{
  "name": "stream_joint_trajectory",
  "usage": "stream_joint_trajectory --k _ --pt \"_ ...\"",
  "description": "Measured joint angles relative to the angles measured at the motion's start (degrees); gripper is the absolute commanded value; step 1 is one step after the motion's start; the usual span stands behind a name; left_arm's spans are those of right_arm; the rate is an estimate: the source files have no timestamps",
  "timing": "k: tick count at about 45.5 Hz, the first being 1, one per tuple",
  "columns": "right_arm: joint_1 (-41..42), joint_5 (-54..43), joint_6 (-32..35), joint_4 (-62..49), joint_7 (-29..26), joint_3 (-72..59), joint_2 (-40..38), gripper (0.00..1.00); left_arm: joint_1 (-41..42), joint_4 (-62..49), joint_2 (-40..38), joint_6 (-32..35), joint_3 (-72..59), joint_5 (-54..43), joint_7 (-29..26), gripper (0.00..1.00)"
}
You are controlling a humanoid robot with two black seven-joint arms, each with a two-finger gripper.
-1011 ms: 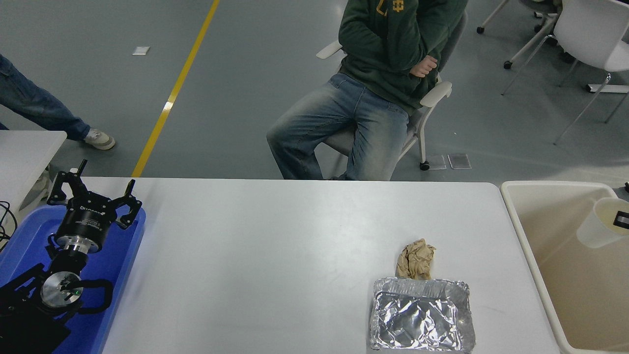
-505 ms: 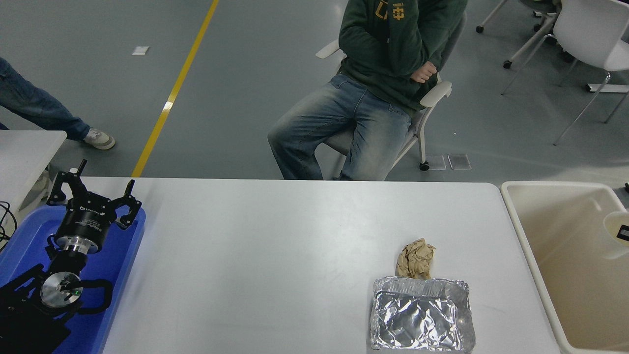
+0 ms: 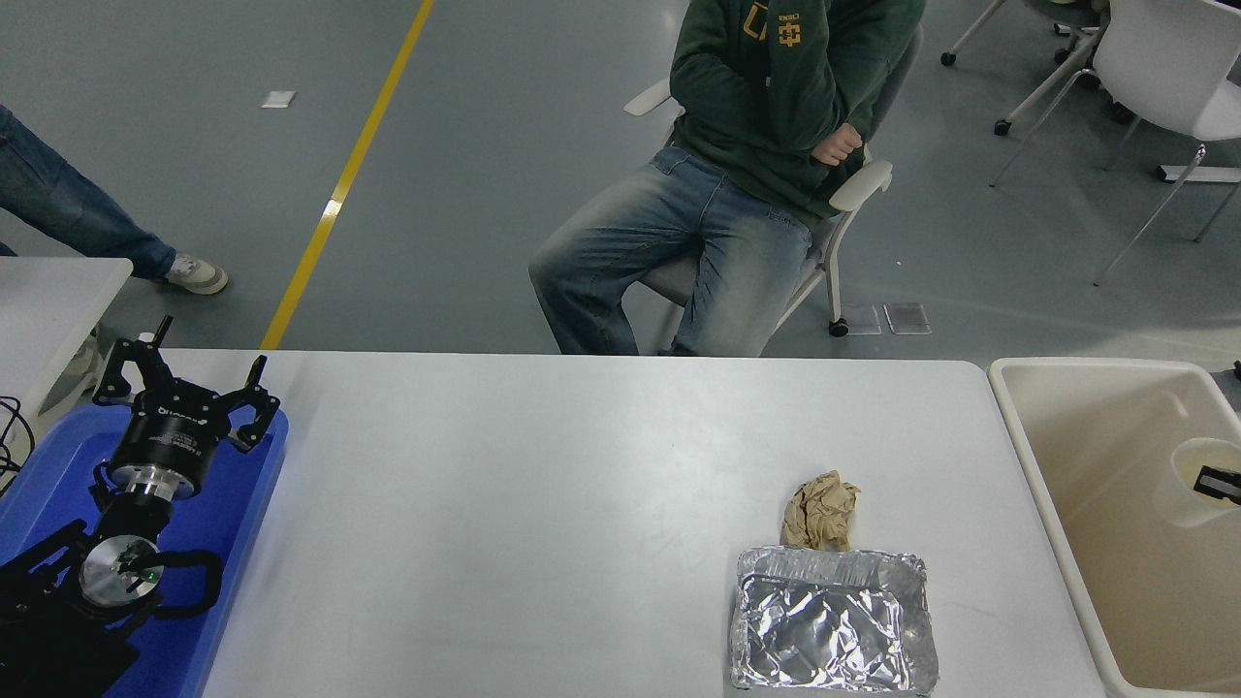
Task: Clean the table surface
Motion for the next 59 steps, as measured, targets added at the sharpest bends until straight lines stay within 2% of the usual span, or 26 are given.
stream_joint_trajectory --k 3,5,8,9,11,13,59 --pt "-0.2 0.1 -0.1 -0.8 0.1 0.0 0.5 0.0 0.0 0.0 0.0 0.0 0.0 0.0 0.0 1.0" --pt "-0.4 0.1 -0.1 -1.2 0.1 0.1 0.8 0.22 0.0 0.0 0.0 0.0 0.0 0.0 0.0 1.0" --pt "-0.5 0.1 -0.2 -1.8 0.1 0.2 1.1 0.7 0.0 0.0 0.0 0.0 0.0 0.0 0.0 1.0" --pt "-0.5 0.2 -0.2 -2.1 0.1 0.3 1.2 0.81 0.0 0.0 0.0 0.0 0.0 0.0 0.0 1.0" --pt "-0.6 0.2 -0.2 -2.5 0.1 0.3 1.3 0.87 0.0 0.0 0.0 0.0 0.0 0.0 0.0 1.0" --pt "-0.6 0.3 -0.2 -3.0 0.1 0.3 1.4 1.0 0.0 0.0 0.0 0.0 0.0 0.0 0.0 1.0" --pt "-0.5 2.2 -0.6 -5.5 0.2 0.8 1.9 1.0 0.0 0.0 0.0 0.1 0.1 0.0 0.1 1.0"
